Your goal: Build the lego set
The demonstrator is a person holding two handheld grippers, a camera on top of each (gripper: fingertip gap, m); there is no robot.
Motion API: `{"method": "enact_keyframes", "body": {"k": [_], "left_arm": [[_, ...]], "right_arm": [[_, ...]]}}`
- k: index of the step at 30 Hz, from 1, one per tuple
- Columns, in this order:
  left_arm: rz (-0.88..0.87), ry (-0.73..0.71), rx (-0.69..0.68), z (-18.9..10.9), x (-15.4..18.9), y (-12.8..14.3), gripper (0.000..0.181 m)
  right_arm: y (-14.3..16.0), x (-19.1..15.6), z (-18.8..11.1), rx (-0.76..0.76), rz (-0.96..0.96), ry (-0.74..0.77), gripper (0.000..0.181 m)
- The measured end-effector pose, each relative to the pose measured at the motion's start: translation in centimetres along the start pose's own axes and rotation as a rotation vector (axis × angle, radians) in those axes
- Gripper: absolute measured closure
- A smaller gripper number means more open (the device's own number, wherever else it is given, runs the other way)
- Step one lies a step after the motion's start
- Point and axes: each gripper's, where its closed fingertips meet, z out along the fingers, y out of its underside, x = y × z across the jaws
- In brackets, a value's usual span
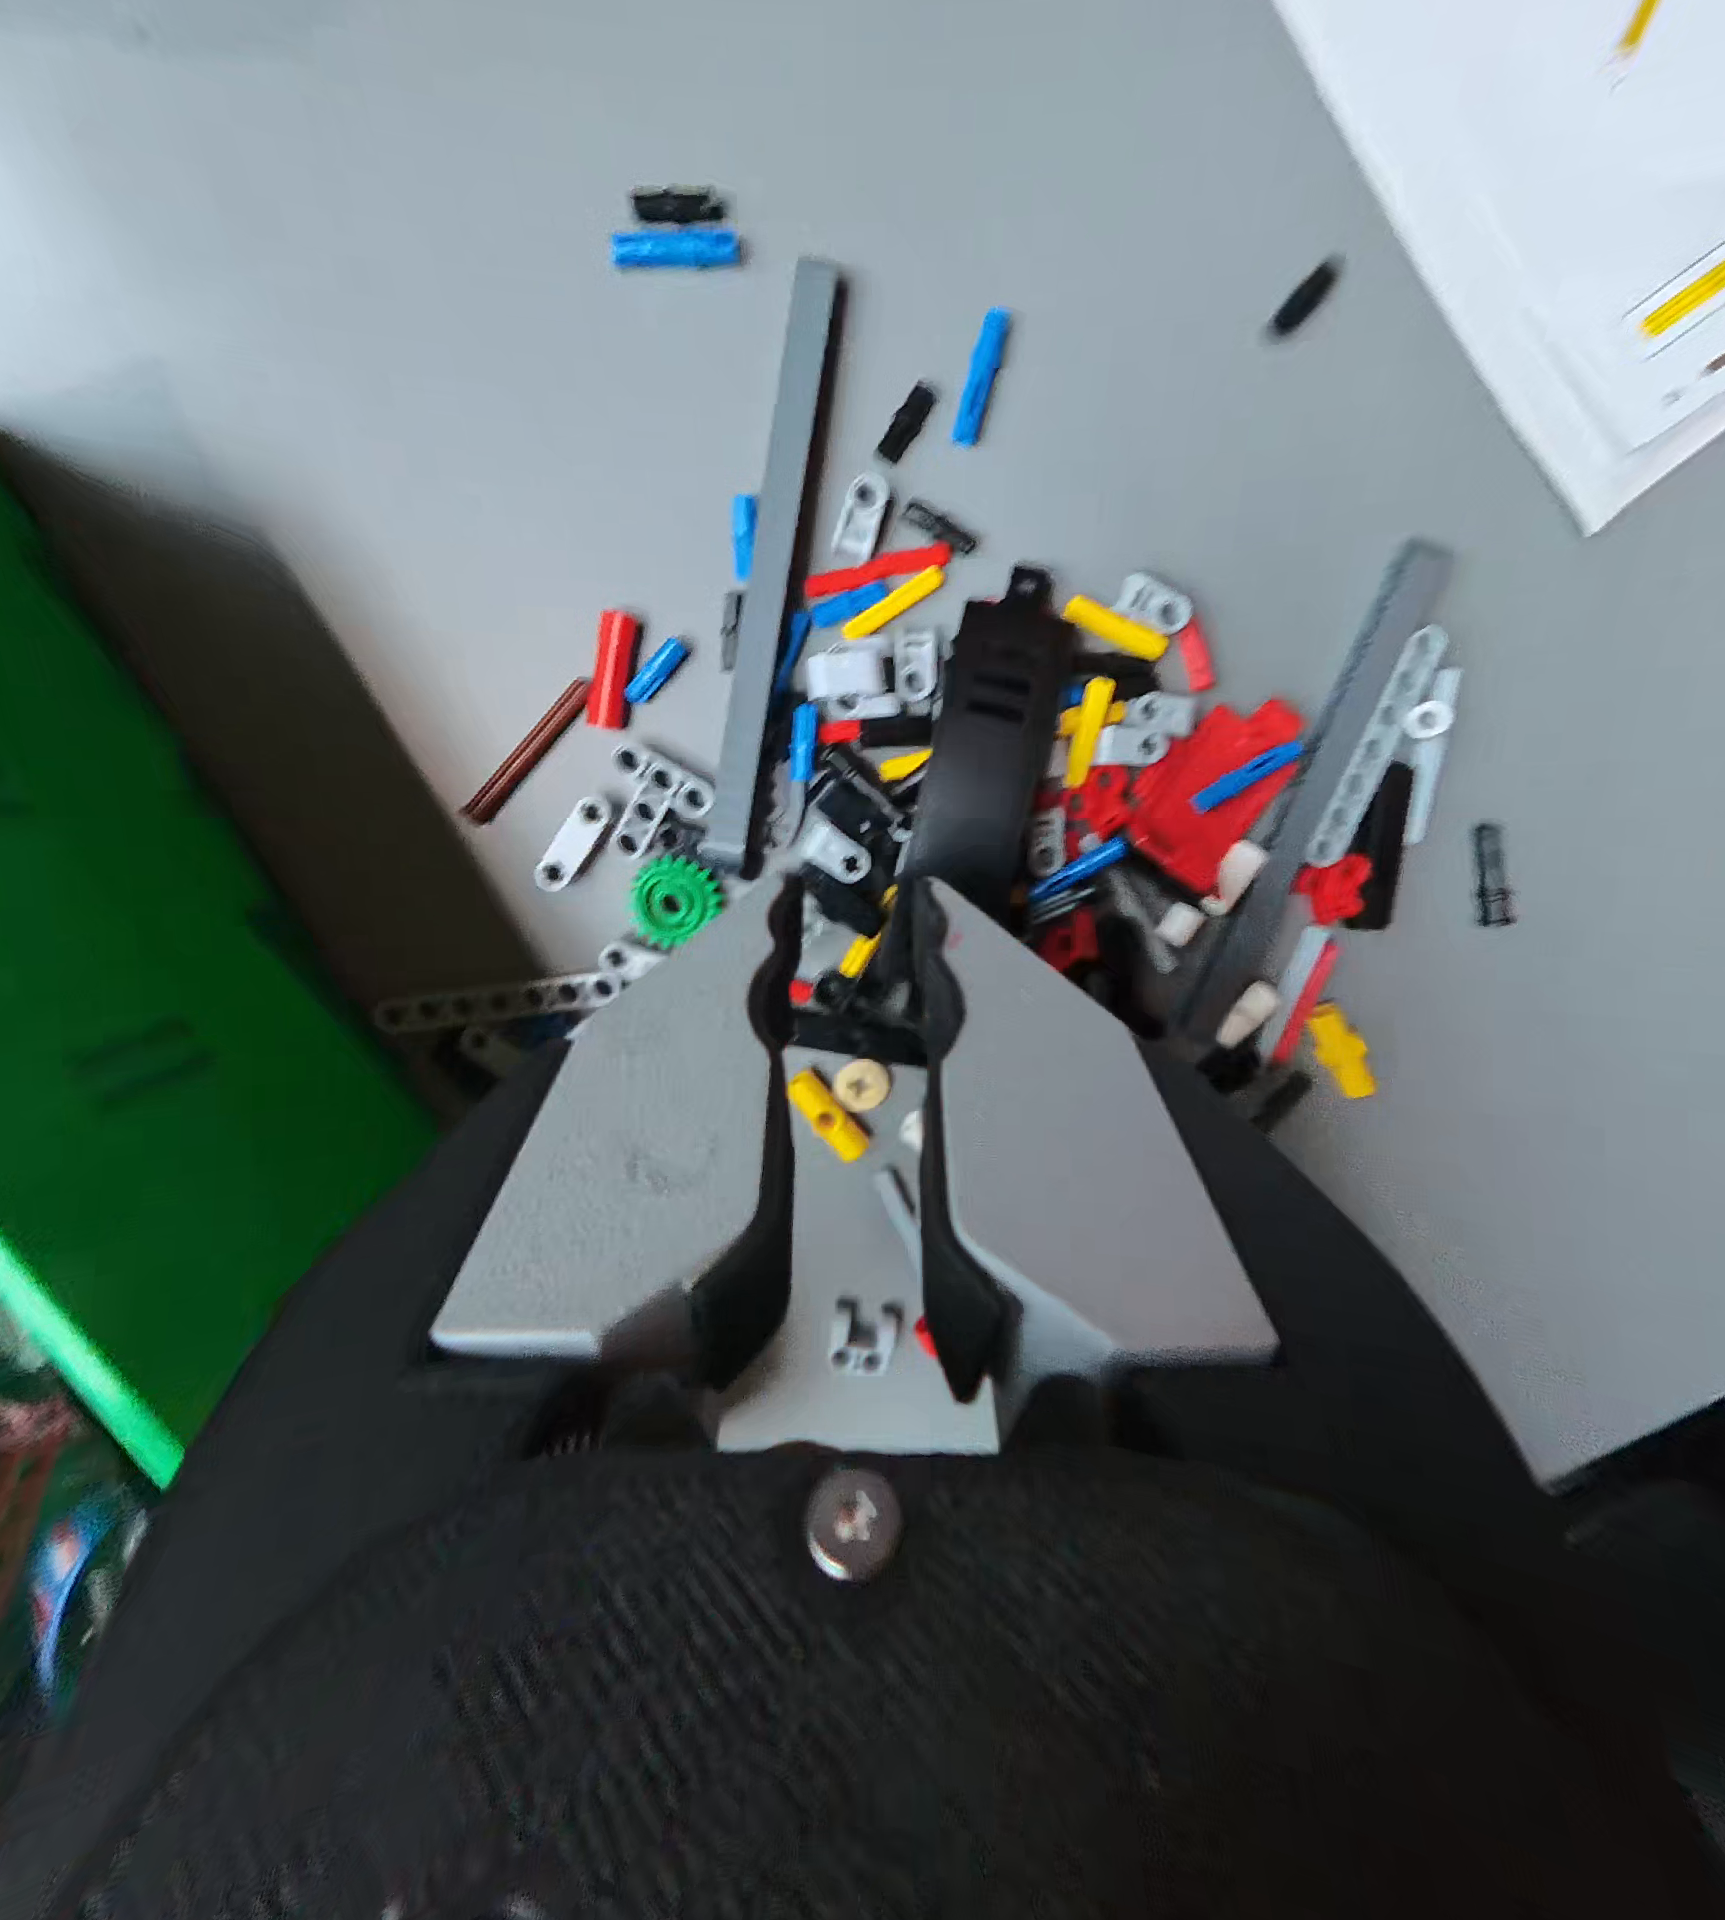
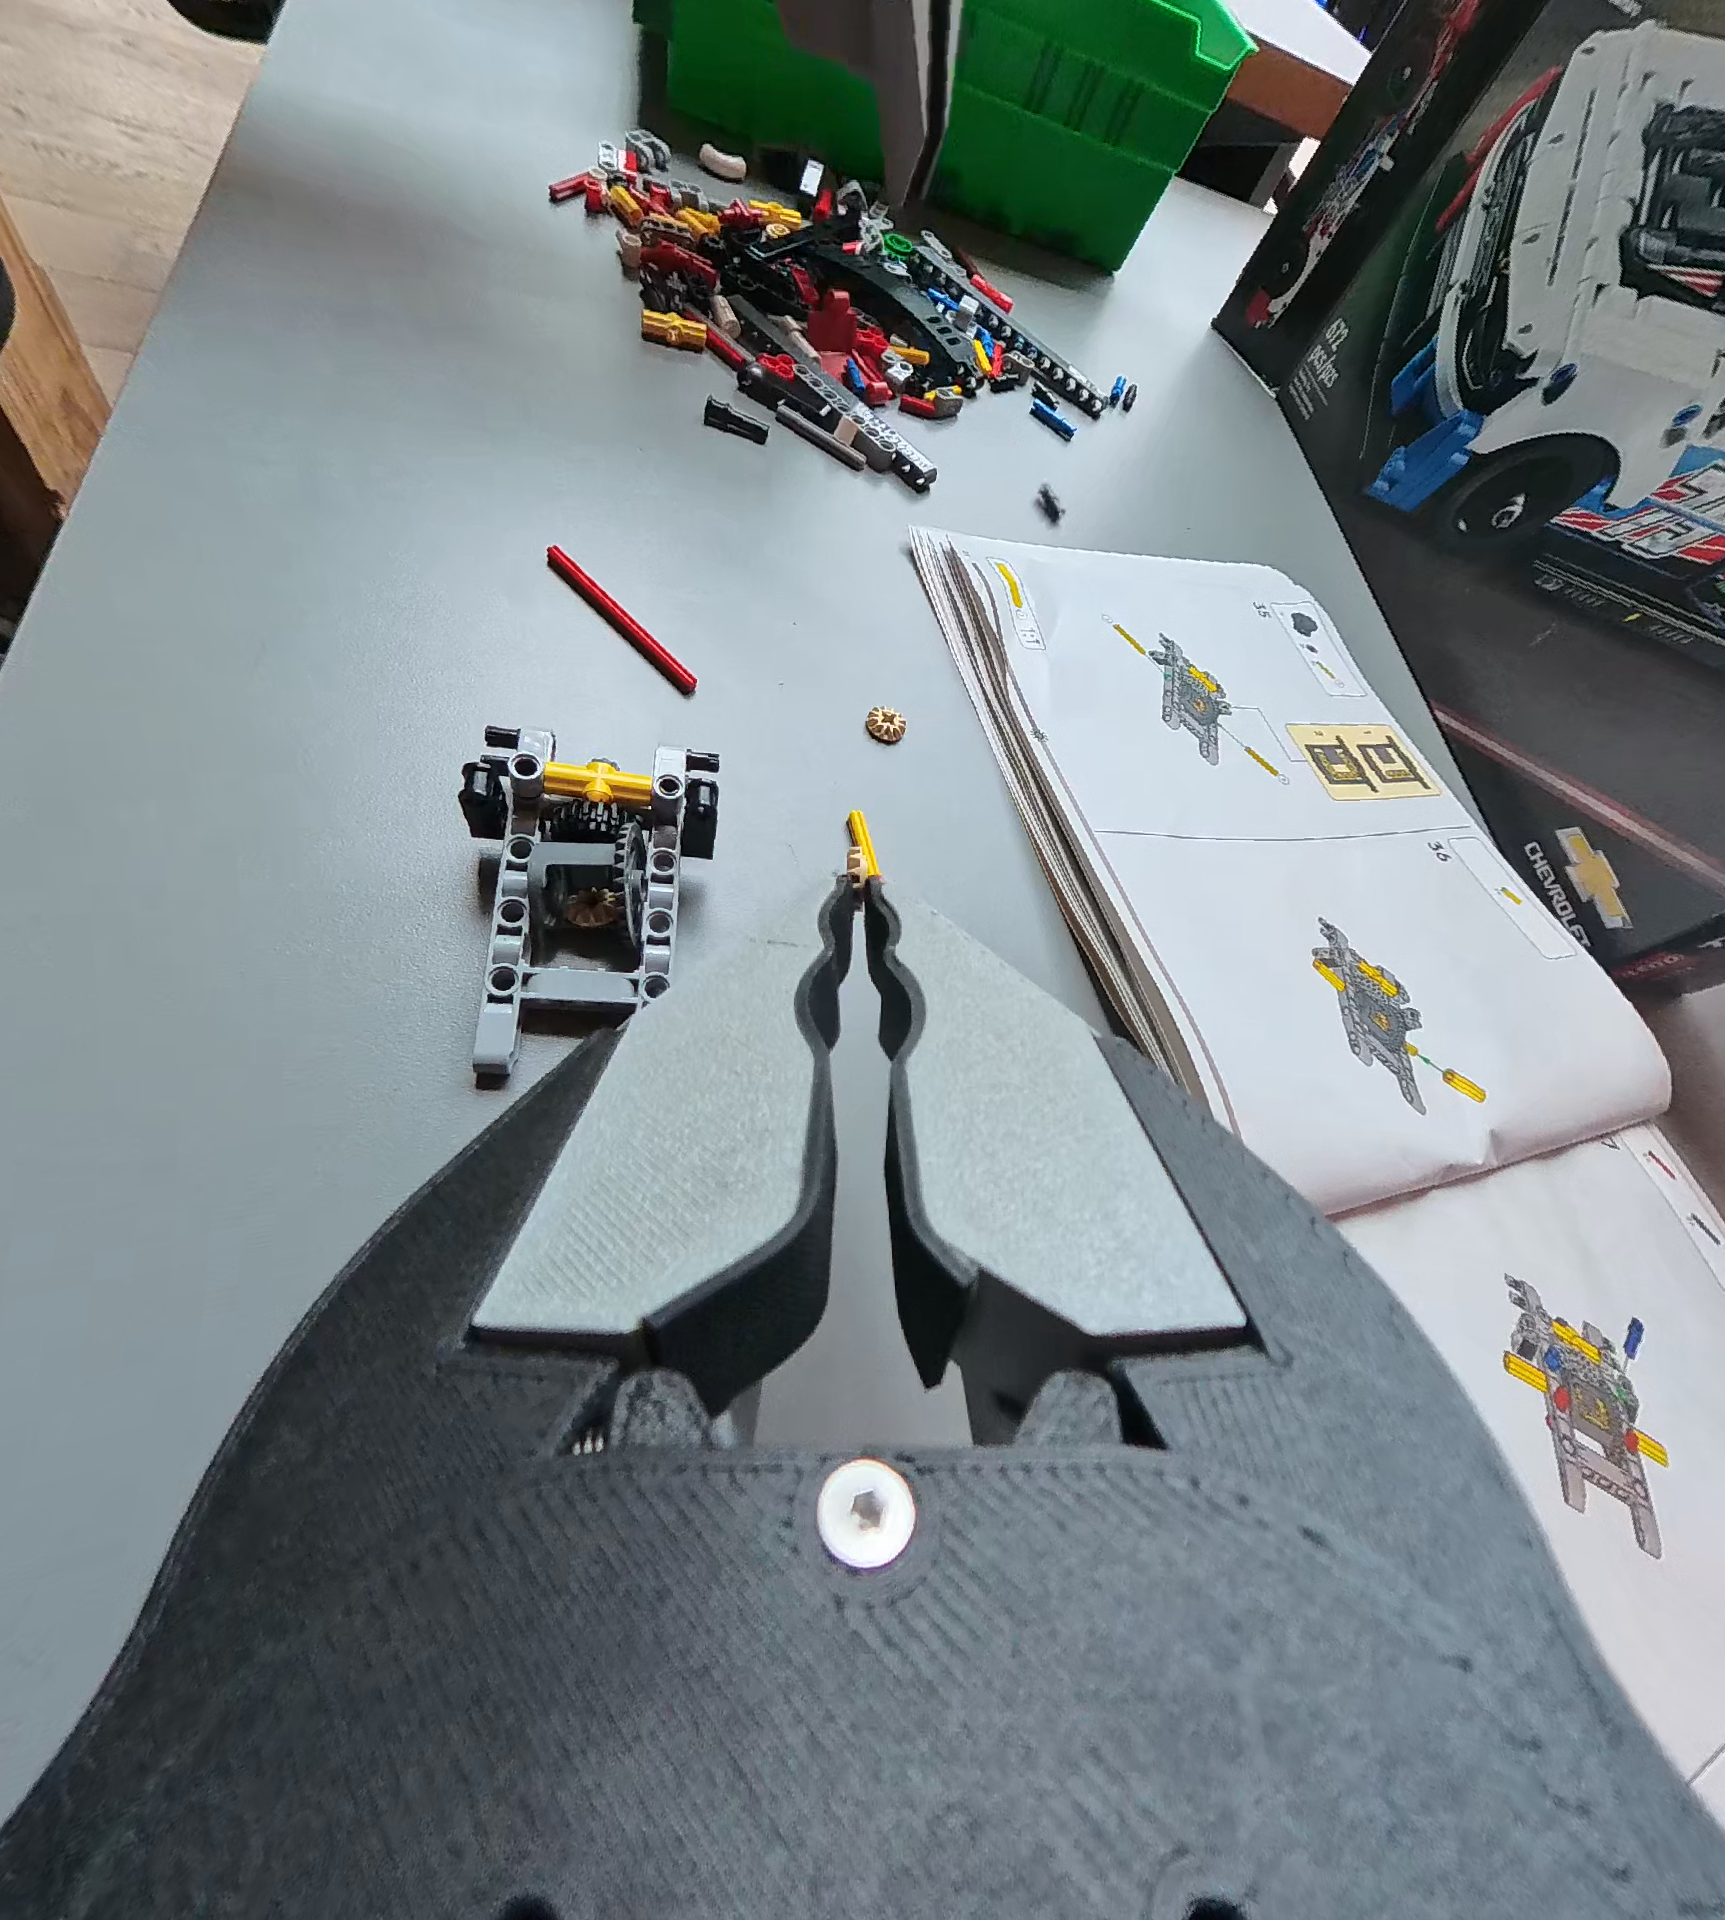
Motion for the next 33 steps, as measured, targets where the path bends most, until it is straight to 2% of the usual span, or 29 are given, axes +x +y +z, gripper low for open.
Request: {"method": "enact_keyframes", "body": {"k": [4, 7, 9, 13, 18, 23, 27, 33], "left_arm": [[-0.068, 0.012, -0.18, 0.7, -0.5, 3.9, 0.161], [-0.049, 0.0, -0.226, 1.0, -0.4, 5.4, 0.164], [-0.033, 0.015, -0.21, 1.1, -0.1, 5.4, 0.173], [-0.04, 0.119, -0.176, 1.1, 1.2, 5.1, 0.173], [-0.029, 0.082, -0.178, 0.2, 0.2, 5.6, 0.171], [0.003, 0.055, -0.242, 1.2, 0.5, 6.5, 0.175], [-0.005, 0.155, -0.206, 1.4, 2.6, 5.2, 0.18], [0.047, 0.045, -0.169, 0.2, 1.2, 3.4, 0.171]], "right_arm": [[0.0, -0.1, 0.0, 0.001, 0.0, -0.002, 0.181], [0.0, -0.1, 0.1, -0.002, -0.001, -0.004, 0.181], [0.0, -0.2, 0.2, -0.002, 0.001, -0.007, 0.181], [0.1, -0.1, 0.2, -0.005, -0.001, -0.004, 0.181], [-0.1, 0.1, -0.1, 0.007, 0.004, 0.001, 0.181], [0.0, -0.1, 0.0, -0.002, -0.008, 0.0, 0.181], [-0.2, 0.0, -0.1, 0.005, -0.003, 0.004, 0.181], [0.0, 0.0, 0.0, -0.001, -0.003, -0.001, 0.181]]}}
